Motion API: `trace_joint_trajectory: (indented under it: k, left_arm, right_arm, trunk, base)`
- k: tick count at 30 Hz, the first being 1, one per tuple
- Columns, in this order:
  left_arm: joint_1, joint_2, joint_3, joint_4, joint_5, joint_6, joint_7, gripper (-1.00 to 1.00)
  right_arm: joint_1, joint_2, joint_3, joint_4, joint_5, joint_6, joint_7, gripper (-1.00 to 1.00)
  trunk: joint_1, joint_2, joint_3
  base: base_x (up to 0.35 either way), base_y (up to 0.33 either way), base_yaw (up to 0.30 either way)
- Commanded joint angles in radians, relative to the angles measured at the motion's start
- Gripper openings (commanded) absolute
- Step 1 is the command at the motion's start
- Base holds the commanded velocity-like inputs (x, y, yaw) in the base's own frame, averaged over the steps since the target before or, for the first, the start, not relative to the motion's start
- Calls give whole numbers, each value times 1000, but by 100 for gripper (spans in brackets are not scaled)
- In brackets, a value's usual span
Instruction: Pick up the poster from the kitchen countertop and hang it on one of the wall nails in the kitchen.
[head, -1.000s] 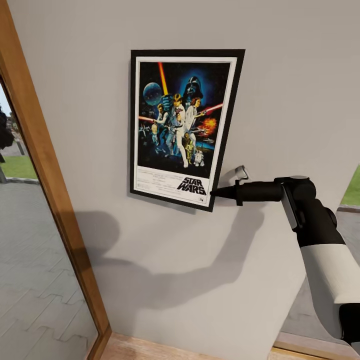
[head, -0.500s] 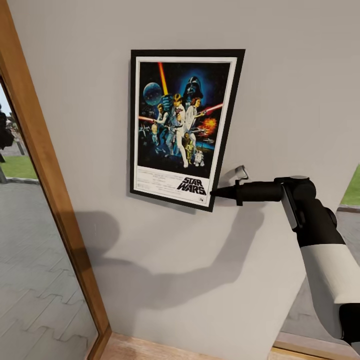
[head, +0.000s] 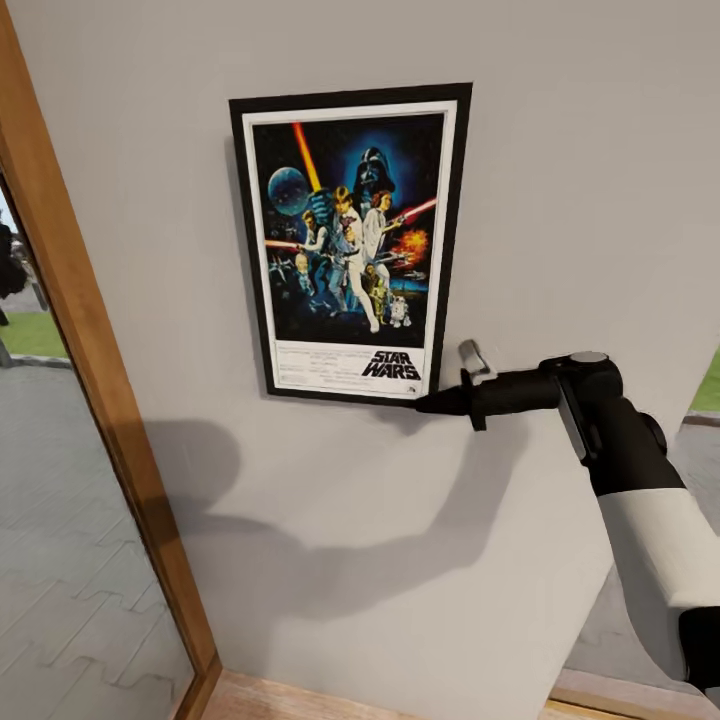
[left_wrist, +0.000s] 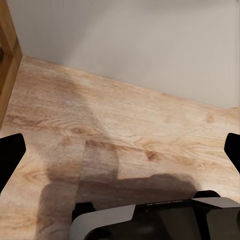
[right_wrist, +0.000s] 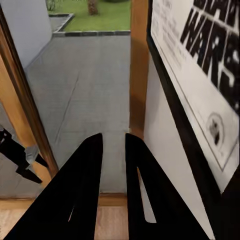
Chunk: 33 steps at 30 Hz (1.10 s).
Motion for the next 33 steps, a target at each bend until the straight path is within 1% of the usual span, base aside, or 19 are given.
trace_joint_trajectory:
  k: [1,6,7,26,33]
  left_arm:
    - [0,-1,2,-2,-5,7,-6,100]
    - [0,-1,3,-2,-4,8,-6,100]
    - [0,-1,3,-2,-4,8,-6,100]
    - [0,-1,3,-1,-4,8,-6,100]
    - [0,-1,3,-1,-4,7,-6,100]
  right_arm:
    - [-1,1,-42,1,-94,142,-145,-100]
    - [-1,1,-42,1,-94,142,-146,-100]
    - [-1,1,-42,1,-94,142,-146,100]
    - [-1,1,-42,1,-94,142,-146,100]
    - [-1,1,-42,1,-94,142,-146,100]
  trunk:
    - [0,-1,0]
    - [0,-1,0]
    - [0,-1,0]
    - [0,-1,0]
    - [0,-1,0]
  base:
    - [22,0,0]
    - [8,0,0]
    - [2,0,0]
    - [0,0,0]
    - [-76,-115,0]
